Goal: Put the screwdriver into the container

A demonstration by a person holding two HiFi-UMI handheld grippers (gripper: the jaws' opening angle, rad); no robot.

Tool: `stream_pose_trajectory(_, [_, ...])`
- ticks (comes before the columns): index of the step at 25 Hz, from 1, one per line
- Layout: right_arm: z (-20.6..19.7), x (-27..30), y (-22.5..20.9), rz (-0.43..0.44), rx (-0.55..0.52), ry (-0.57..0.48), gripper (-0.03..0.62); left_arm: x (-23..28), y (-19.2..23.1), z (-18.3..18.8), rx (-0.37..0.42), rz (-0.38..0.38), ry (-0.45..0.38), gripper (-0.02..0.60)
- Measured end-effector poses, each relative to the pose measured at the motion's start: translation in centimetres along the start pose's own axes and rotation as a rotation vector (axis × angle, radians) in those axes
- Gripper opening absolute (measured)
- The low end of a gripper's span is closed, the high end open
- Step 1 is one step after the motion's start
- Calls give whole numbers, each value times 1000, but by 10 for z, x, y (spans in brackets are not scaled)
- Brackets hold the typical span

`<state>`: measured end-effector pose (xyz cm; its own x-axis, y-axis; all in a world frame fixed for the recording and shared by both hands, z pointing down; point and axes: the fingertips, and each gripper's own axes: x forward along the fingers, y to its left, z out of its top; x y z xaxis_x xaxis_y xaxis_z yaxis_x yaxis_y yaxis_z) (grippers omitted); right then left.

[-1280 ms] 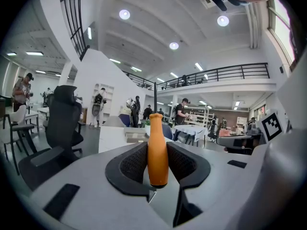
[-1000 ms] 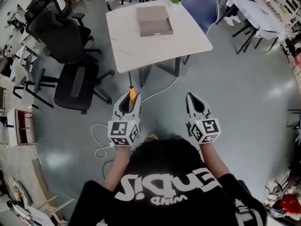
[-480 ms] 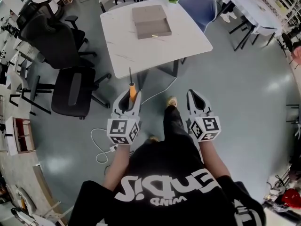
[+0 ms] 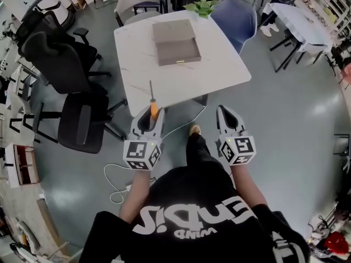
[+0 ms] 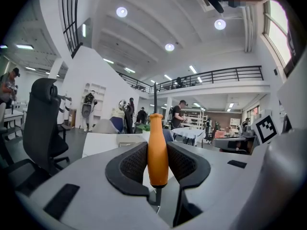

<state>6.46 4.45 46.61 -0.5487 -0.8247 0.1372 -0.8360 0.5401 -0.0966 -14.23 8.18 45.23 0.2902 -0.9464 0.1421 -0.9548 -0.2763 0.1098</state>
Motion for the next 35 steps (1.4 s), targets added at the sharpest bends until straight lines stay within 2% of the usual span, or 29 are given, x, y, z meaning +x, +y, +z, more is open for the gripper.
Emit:
stream_pose_trajectory(8, [35, 82, -61, 22, 11, 5, 12, 94, 26, 35, 5, 24, 12, 130])
stream_pose_trajectory(18, [66, 181, -122, 107, -20, 24, 12, 194, 51, 63, -10, 76, 5, 129])
stream_pose_trajectory(26, [71, 229, -140, 163, 5, 56, 12, 234, 64, 72, -8, 111, 29, 130])
stream_pose_trajectory(35, [72, 261, -142, 139, 23, 63, 12, 264, 90, 75, 70, 42, 92, 129])
